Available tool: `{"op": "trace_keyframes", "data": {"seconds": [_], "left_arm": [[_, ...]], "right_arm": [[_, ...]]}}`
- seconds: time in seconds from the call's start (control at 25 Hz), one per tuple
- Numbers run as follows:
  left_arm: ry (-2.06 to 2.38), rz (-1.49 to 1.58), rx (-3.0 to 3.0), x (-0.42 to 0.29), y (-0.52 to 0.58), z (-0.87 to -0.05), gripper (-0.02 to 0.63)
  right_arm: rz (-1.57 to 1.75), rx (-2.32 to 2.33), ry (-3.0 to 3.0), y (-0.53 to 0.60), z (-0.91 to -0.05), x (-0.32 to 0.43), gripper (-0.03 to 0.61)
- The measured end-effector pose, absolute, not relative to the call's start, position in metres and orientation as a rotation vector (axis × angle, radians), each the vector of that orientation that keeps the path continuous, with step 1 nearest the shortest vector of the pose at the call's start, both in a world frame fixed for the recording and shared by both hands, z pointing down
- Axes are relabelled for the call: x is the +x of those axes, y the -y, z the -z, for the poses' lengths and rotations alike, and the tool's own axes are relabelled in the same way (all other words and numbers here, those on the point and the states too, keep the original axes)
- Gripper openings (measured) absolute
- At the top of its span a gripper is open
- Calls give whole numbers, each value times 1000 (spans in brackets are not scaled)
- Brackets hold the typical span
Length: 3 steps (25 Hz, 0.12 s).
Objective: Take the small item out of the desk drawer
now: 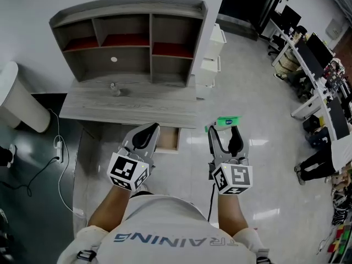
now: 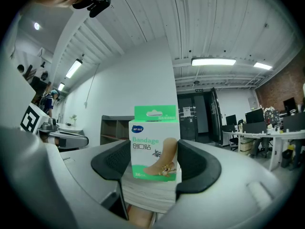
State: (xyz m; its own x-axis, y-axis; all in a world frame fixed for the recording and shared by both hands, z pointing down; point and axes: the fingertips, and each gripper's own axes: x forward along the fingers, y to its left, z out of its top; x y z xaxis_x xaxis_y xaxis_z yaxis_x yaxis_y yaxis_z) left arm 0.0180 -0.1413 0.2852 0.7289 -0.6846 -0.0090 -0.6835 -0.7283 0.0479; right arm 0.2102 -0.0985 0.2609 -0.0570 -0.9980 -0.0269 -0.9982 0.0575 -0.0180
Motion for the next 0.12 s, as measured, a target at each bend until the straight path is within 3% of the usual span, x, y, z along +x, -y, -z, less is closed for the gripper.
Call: {"op": "trace_keyframes", "data": {"seconds": [0.12], "left_arm": [[1137,32,2883,19,141,-286,-2]], "right_arm": [[-5,-2138,-2263,101,-263,211,319]]}}
